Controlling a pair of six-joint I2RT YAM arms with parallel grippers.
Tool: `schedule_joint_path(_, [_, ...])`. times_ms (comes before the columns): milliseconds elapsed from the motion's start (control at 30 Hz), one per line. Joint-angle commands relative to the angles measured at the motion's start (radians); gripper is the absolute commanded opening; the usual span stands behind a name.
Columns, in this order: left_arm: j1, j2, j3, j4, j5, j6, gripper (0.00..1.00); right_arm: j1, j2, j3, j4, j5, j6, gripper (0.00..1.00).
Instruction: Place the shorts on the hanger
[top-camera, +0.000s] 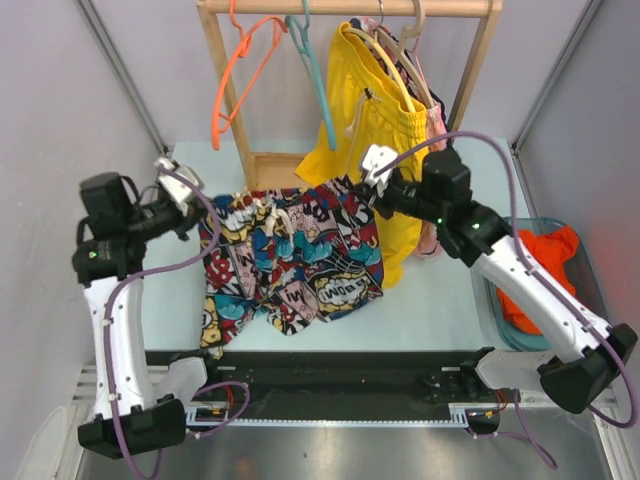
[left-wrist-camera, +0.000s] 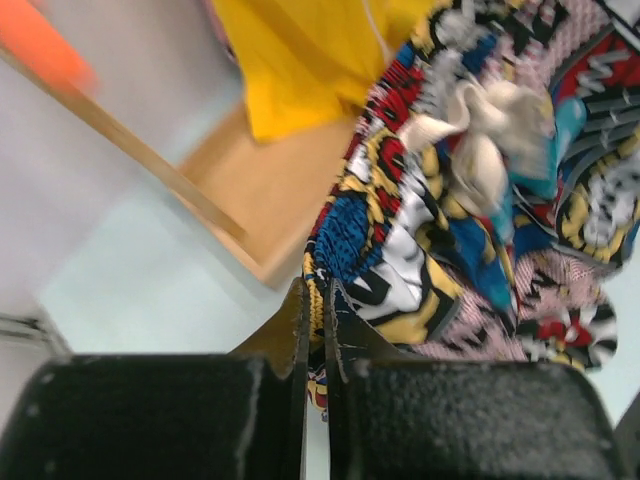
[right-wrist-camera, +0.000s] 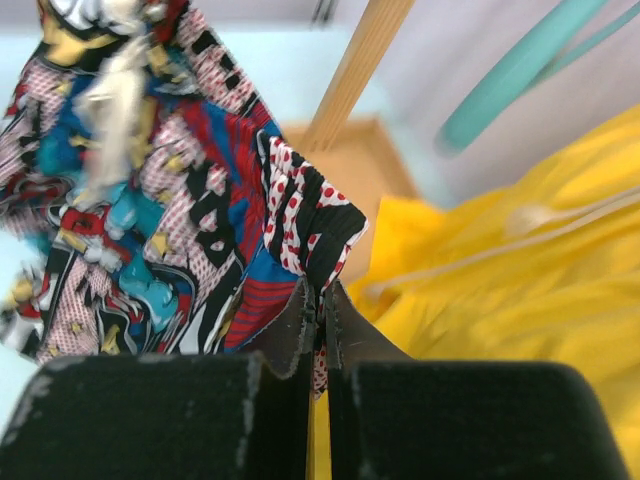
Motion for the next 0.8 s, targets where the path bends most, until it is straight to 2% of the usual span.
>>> schedule_joint_path(0, [-0.05, -0.093, -0.258, 0.054, -0.011, 0.317, 0.06, -0.005, -0.021, -0.165, 0.112, -0.108, -0.184, 0.0])
schedule_joint_path(100, [-0.11, -0.145, -0.473, 0.068, -0.085, 0.464, 0.08, 0.032, -0.063, -0.379, 0.188, -0.145, -0.296, 0.0])
schedule_joint_path(167, [-0.153, -0.169, -0.623, 0.103, -0.129, 0.504, 0.11, 0.083, -0.089, -0.557, 0.266, -0.149, -0.416, 0.0])
schedule_joint_path(200, [-0.17, -0.183, -0.67, 0.102, -0.145, 0.593, 0.14, 0.106, -0.092, -0.616, 0.28, -0.152, -0.46, 0.0])
schedule_joint_path(233, [-0.2, -0.189, -0.71, 0.096, -0.162, 0.633, 0.19, 0.139, -0.095, -0.662, 0.34, -0.142, -0.532, 0.0])
schedule_joint_path(267, [-0.213, -0.194, -0.785, 0.097, -0.2, 0.662, 0.2, 0.156, -0.087, -0.727, 0.354, -0.14, -0.553, 0.0])
schedule_joint_path(333, [-0.251, -0.208, -0.839, 0.105, -0.232, 0.721, 0.21, 0.183, -0.08, -0.76, 0.336, -0.152, -0.644, 0.0])
schedule_joint_path(367, [-0.253, -0.209, -0.869, 0.105, -0.249, 0.732, 0.25, 0.186, -0.073, -0.785, 0.337, -0.148, -0.66, 0.02])
schedule_joint_path(400, [-0.253, -0.203, -0.874, 0.091, -0.257, 0.738, 0.55, 0.186, -0.07, -0.785, 0.331, -0.143, -0.671, 0.09])
schedule_joint_path(433, [-0.253, -0.196, -0.876, 0.074, -0.263, 0.744, 0.75, 0.186, -0.075, -0.786, 0.307, -0.142, -0.701, 0.19])
schedule_joint_path(467, [-0.253, -0.188, -0.861, 0.056, -0.272, 0.744, 0.82, 0.184, -0.083, -0.786, 0.267, -0.137, -0.705, 0.35])
schedule_joint_path(500, [-0.253, -0.183, -0.848, 0.019, -0.278, 0.732, 0.93, 0.184, -0.107, -0.786, 0.253, -0.126, -0.702, 0.42])
schedule_joint_path(633, [-0.248, -0.186, -0.746, -0.047, -0.286, 0.6, 0.96, 0.192, -0.263, -0.785, 0.15, -0.117, -0.663, 0.78])
schedule_joint_path(733, [-0.244, -0.199, -0.562, -0.128, -0.213, 0.47, 0.96, 0.236, -0.418, -0.765, 0.089, -0.074, -0.562, 0.96])
schedule_joint_path(767, [-0.244, -0.202, -0.525, -0.133, -0.194, 0.368, 0.97, 0.247, -0.457, -0.754, 0.078, -0.058, -0.525, 0.98])
